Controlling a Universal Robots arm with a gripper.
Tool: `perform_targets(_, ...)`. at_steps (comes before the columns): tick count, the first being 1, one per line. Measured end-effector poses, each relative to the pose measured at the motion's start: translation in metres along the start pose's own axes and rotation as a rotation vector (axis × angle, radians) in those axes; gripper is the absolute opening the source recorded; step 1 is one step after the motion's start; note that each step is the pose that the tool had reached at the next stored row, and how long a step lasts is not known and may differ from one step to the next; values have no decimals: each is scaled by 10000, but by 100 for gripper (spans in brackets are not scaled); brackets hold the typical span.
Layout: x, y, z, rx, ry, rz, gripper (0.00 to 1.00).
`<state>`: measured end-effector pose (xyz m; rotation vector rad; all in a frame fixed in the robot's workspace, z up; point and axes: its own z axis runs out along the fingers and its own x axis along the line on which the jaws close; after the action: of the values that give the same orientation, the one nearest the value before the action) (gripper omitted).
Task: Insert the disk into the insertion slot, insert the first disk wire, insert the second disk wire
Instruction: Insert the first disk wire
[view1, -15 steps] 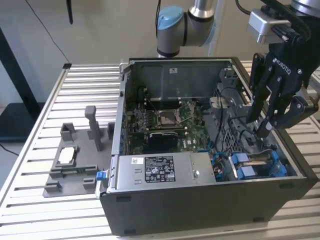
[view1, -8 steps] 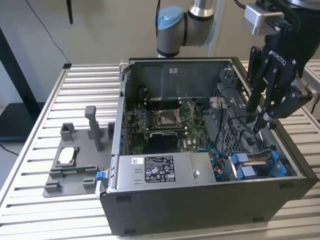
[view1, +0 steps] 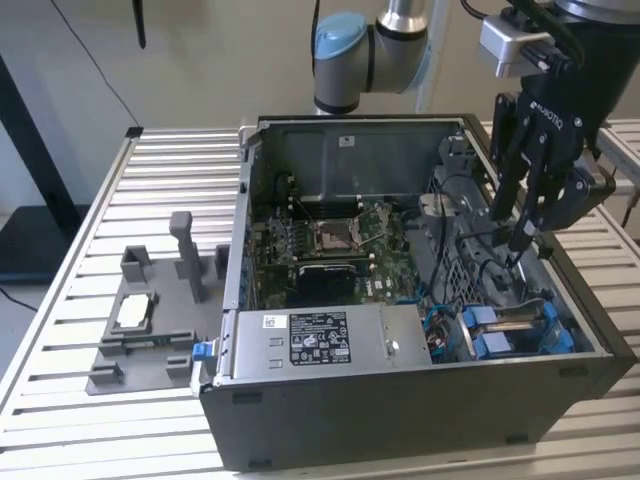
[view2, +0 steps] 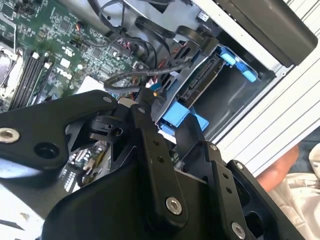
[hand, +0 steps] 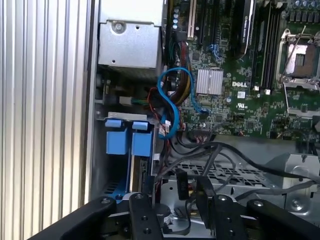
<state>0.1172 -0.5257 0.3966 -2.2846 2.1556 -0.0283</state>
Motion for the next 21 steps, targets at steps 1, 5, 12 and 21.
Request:
perform_targets(1,-17,2,3,2,-1,-44,47)
perform_targets(5,-38,21,19,14,-3,-163,47)
perform_targets(12,-40,31,39,169,7,-389,47)
perform_targets(21,-42,64,61,230,12,-397,47)
